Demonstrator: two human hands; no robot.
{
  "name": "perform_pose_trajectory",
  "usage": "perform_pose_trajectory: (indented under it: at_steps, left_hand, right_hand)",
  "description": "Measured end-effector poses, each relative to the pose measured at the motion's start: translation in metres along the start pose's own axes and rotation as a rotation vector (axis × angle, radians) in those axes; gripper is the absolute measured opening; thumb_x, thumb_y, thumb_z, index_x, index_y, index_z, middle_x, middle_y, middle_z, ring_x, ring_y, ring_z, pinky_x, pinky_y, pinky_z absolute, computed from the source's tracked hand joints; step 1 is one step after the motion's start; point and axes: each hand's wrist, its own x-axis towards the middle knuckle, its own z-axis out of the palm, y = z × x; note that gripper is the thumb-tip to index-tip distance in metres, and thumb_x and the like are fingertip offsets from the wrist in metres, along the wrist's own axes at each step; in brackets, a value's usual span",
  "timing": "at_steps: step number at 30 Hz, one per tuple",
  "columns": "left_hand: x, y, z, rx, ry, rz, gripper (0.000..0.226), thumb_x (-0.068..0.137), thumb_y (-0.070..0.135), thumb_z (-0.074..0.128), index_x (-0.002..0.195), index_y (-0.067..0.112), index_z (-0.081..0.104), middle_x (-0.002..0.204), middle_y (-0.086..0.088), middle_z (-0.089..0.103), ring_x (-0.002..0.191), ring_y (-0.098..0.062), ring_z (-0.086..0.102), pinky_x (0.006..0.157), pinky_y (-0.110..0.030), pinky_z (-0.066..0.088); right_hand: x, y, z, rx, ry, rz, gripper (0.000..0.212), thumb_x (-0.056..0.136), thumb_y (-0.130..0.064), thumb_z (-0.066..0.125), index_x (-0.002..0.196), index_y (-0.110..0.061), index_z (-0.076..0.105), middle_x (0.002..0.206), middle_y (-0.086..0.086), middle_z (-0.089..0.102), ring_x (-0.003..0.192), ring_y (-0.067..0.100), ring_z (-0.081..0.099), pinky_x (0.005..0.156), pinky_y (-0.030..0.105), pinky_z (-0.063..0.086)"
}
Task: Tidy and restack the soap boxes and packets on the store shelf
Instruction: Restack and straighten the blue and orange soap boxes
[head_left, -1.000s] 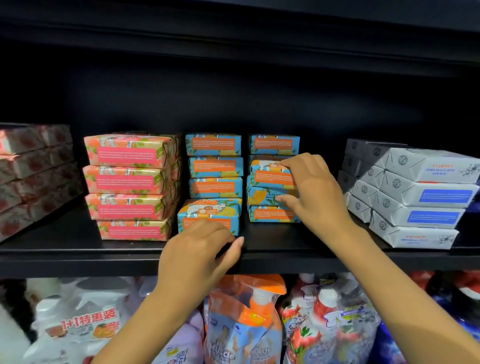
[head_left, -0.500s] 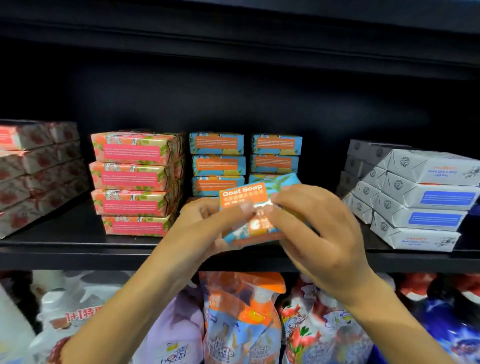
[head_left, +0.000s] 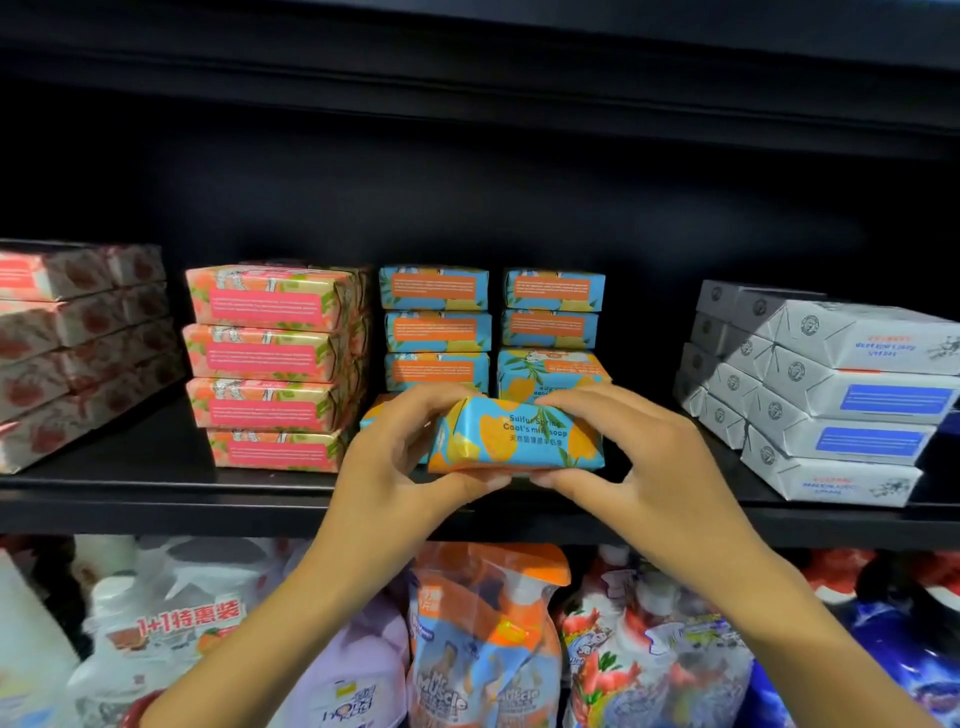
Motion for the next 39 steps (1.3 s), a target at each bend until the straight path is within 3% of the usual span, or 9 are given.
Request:
perform_pose_trajectory:
  at_steps: [3,7,11,16,21,24,28,34,39]
  left_hand:
    - [0.004,0.0,-0.004,-0.024,0.017,-0.073,0.054,0.061,0.037,0.08,0.109,0.029,0.057,0.113,0.004,0.063,0.111,-0.014,0.06,0.082,-0.023,0.051]
    - [0.011,0.004,-0.002,-0.278,0.014,-0.427,0.083,0.054,0.064,0.077,0.116,0.012,0.059,0.113,-0.005,0.069,0.103,-0.021,0.067,0.08,-0.037,0.057]
    - [0.015,0.009,0.002,-0.495,-0.124,-0.638,0.046,0.059,0.036,0.081,0.095,0.008,0.073,0.098,-0.013,0.073,0.081,-0.019,0.072,0.059,-0.024,0.056]
    - [0.018,0.012,0.001,-0.411,-0.072,-0.469,0.04,0.063,0.016,0.081,0.1,0.003,0.071,0.1,-0.012,0.073,0.092,-0.024,0.07,0.07,-0.023,0.055]
    - [0.015,0.009,0.004,0.011,0.087,-0.138,0.044,0.06,0.017,0.084,0.098,0.016,0.063,0.098,0.008,0.072,0.089,-0.007,0.069,0.07,-0.016,0.052]
    - [0.011,0.005,0.004,0.152,0.045,0.02,0.041,0.065,0.021,0.081,0.101,0.025,0.06,0.104,0.014,0.068,0.098,-0.005,0.065,0.08,-0.017,0.051]
    - [0.011,0.004,0.001,0.198,0.009,0.076,0.041,0.068,0.024,0.08,0.103,0.029,0.058,0.104,0.014,0.065,0.102,-0.011,0.064,0.087,-0.026,0.051]
    - [0.015,0.007,-0.008,0.079,-0.039,-0.138,0.07,0.052,0.047,0.082,0.114,0.024,0.059,0.113,0.005,0.066,0.105,-0.015,0.064,0.087,-0.04,0.053]
    - [0.012,0.009,-0.016,0.095,0.044,-0.089,0.063,0.049,0.04,0.085,0.106,0.025,0.063,0.103,0.007,0.071,0.095,-0.012,0.068,0.079,-0.028,0.056]
  right_hand:
    - [-0.002,0.0,0.002,-0.103,0.17,-0.093,0.039,0.071,-0.023,0.075,0.106,-0.008,0.065,0.106,-0.002,0.063,0.103,0.009,0.055,0.088,0.018,0.044]
    - [-0.005,0.005,0.004,-0.216,0.322,-0.292,0.028,0.066,0.005,0.069,0.094,0.003,0.065,0.1,0.009,0.063,0.101,0.019,0.054,0.089,0.024,0.045]
    - [-0.004,0.013,0.006,-0.288,0.336,-0.408,0.032,0.07,0.006,0.062,0.098,-0.006,0.054,0.106,0.01,0.06,0.103,0.025,0.053,0.088,0.034,0.046]
    - [-0.003,0.018,0.001,-0.263,0.234,-0.36,0.036,0.074,-0.014,0.074,0.106,-0.009,0.057,0.118,0.009,0.057,0.115,0.025,0.05,0.096,0.038,0.043]
    - [0.006,0.012,-0.015,-0.011,0.09,-0.042,0.076,0.076,-0.05,0.068,0.138,-0.022,0.035,0.139,-0.009,0.038,0.129,0.003,0.034,0.101,0.007,0.025]
    - [0.012,0.011,-0.017,0.145,0.0,0.004,0.075,0.077,-0.036,0.068,0.141,-0.022,0.033,0.134,-0.009,0.045,0.121,-0.006,0.041,0.093,0.002,0.03]
    - [0.013,0.008,-0.014,-0.017,0.064,-0.123,0.046,0.074,-0.025,0.073,0.115,-0.008,0.061,0.113,-0.001,0.062,0.107,0.005,0.054,0.091,0.013,0.041]
    - [0.004,0.01,-0.001,-0.207,0.292,-0.376,0.03,0.074,-0.001,0.071,0.102,-0.001,0.062,0.103,0.011,0.063,0.104,0.019,0.055,0.095,0.025,0.044]
    - [0.0,0.01,0.013,-0.148,0.292,-0.3,0.034,0.079,-0.013,0.068,0.109,-0.009,0.053,0.11,0.009,0.06,0.111,0.017,0.053,0.096,0.025,0.044]
